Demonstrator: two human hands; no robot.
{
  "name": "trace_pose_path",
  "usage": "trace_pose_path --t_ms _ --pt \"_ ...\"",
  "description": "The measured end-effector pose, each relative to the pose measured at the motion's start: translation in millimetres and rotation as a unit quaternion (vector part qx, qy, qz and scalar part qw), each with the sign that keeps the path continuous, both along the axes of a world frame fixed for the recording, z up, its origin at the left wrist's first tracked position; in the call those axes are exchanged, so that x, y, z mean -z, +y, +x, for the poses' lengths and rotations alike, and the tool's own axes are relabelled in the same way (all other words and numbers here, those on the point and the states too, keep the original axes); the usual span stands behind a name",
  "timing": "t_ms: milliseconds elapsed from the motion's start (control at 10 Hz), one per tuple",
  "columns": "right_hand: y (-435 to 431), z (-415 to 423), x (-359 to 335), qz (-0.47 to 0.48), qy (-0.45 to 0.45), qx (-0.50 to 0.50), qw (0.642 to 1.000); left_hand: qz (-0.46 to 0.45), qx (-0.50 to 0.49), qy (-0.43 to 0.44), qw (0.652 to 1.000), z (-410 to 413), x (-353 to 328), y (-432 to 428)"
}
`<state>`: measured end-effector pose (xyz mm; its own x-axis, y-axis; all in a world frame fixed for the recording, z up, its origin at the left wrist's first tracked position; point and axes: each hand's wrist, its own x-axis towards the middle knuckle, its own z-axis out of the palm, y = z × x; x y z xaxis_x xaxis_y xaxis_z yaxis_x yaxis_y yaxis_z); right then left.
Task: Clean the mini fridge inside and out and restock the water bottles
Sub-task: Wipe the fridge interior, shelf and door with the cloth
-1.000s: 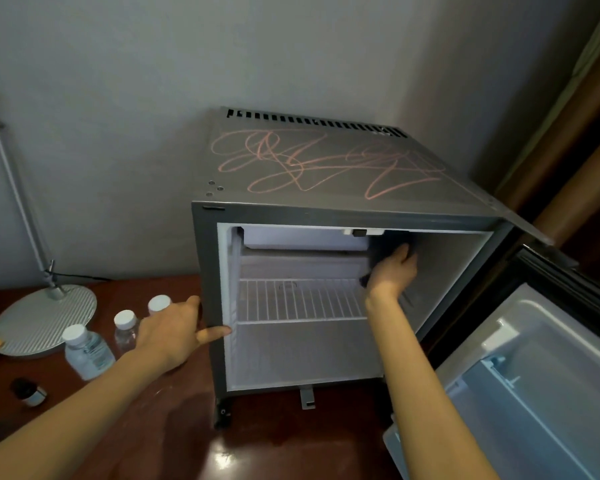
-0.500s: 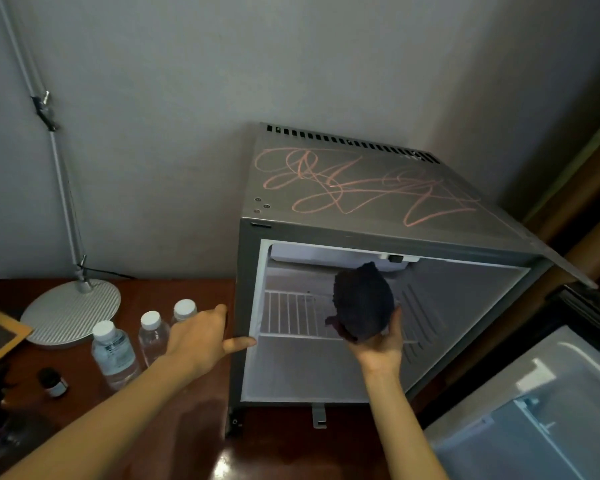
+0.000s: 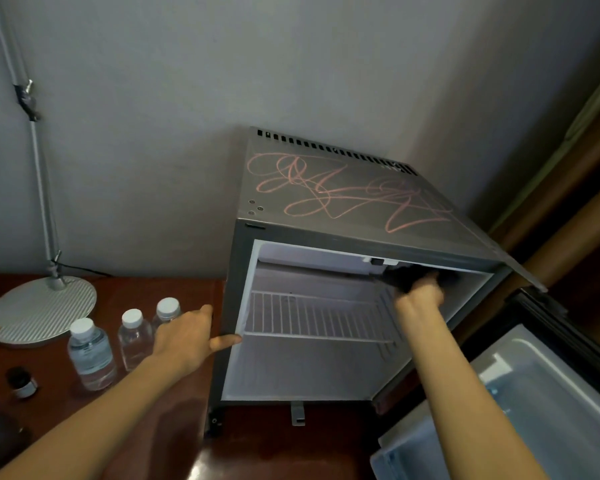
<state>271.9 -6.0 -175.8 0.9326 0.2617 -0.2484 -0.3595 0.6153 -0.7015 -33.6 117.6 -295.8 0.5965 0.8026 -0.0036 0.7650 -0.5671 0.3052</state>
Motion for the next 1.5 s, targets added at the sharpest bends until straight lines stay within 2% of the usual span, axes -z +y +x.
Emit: trace_pose_path --t_ms 100,200,300,400,500,600,700,800,1000,1100,1200,1300,1400,1500 --pt "-5.3 -12.4 12.6 -0.480 -0.395 0.005 0.783 -0.001 0.005 -0.010 1.000 -0.4 0.8 1.8" --pt "-8.2 -6.2 7.6 -0.644 -0.674 -0.102 0.347 0.000 0.005 -0.015 1.000 0.1 2.0 2.0" --pt "-4.7 7.9 -1.8 -0.713 -0.693 -0.055 0.094 -0.004 0.004 -0.015 1.000 -0.3 1.8 2.1" --pt "-20.2 34.5 -3.3 -0.781 -0.612 -0.122 -0.024 0.001 0.004 -0.012 1.000 -1.0 0.8 2.3" --pt "-37.1 51.6 3.2 -0.794 -0.580 -0.142 -0.108 -0.001 0.002 -0.007 1.000 -1.6 0.7 1.7" --pt "-36.6 47.6 36.5 -0.791 -0.568 -0.203 -0.101 -0.003 0.000 -0.003 1.000 -0.8 -0.4 0.6" --pt "-46.6 39.2 73.5 -0.785 -0.553 -0.255 -0.116 -0.001 -0.008 0.001 1.000 -0.5 -2.5 0.6" --pt "-55.9 34.8 83.7 -0.786 -0.530 -0.278 -0.156 -0.001 -0.007 -0.002 1.000 0.6 -4.6 -0.5" --pt "-42.9 36.5 10.8 -0.827 -0.530 -0.132 -0.129 -0.007 -0.012 -0.007 1.000 -0.9 -9.7 -1.6" --pt "-46.5 31.4 -22.9 -0.841 -0.516 -0.035 -0.161 -0.004 -0.017 -0.004 1.000 -1.5 -10.0 -5.0" --pt "-60.8 25.5 -17.1 -0.840 -0.512 -0.040 -0.177 -0.003 -0.027 0.000 1.000 -1.5 -12.3 -8.5" --pt "-77.4 20.3 16.9 -0.831 -0.528 -0.106 -0.139 0.000 -0.032 -0.001 0.999 -2.0 -16.0 -10.7" --pt "-84.4 5.1 57.3 -0.840 -0.511 -0.165 -0.076 -0.001 -0.036 -0.010 0.999 -2.8 -12.8 -13.2" --pt "-83.4 -2.6 88.7 -0.842 -0.509 -0.177 0.013 0.003 -0.035 0.003 0.999 -7.3 -5.4 -12.7"
